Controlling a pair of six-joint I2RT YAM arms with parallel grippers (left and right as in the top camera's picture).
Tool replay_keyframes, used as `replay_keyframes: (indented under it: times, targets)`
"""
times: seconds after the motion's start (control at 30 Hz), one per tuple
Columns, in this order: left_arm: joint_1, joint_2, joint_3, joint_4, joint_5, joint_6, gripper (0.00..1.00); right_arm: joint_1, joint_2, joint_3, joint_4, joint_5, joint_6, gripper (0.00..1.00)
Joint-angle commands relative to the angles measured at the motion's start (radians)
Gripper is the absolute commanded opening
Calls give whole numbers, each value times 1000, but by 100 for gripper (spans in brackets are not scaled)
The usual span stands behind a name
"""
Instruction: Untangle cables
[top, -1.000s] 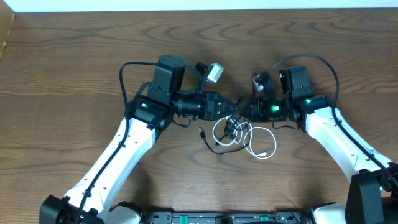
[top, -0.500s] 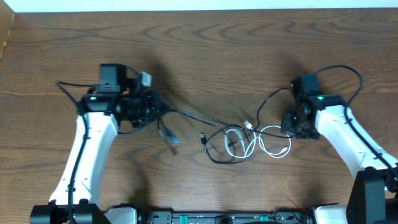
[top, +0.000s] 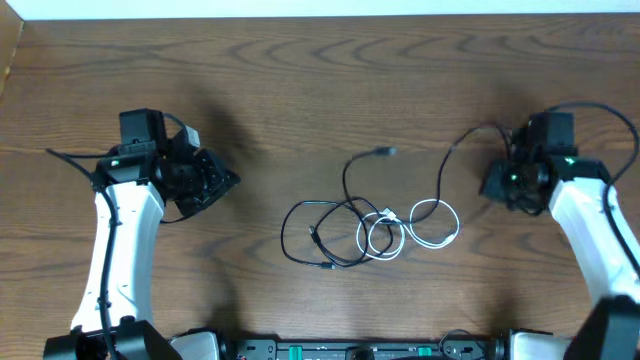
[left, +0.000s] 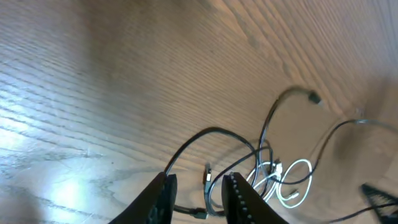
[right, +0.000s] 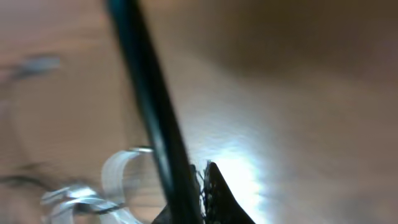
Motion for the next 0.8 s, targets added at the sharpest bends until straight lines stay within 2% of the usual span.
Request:
replay_keyframes:
  times: [0.0, 0.1, 0.3, 0.43, 0.5, 0.57, 0.7, 0.77]
  targets:
    - [-56, -10, 6, -6, 5, 14, 32, -1, -118, 19, 125, -371, -74, 1]
    - [-126, -7, 6, -2, 4, 35, 33, -1, -233, 20, 350, -561, -19, 1]
    - [-244, -6, 6, 7, -23, 40, 33, -2, -451, 20, 852, -605, 117, 1]
    - [-290, -6, 6, 6, -41, 40, 34, -2, -532, 20, 1074, -472, 210, 1]
    - [-301, -6, 6, 6, -41, 40, 34, -2, -553, 20, 1130, -413, 219, 1]
    - [-320, -6, 6, 5, -41, 40, 34, -2, -573, 20, 1184, -266, 219, 1]
    - [-334, -6, 6, 5, -41, 40, 34, -3, -570, 20, 1194, 69, 201, 1]
    - [-335, -6, 6, 4, -41, 40, 34, -3, -559, 20, 1170, 164, 168, 1]
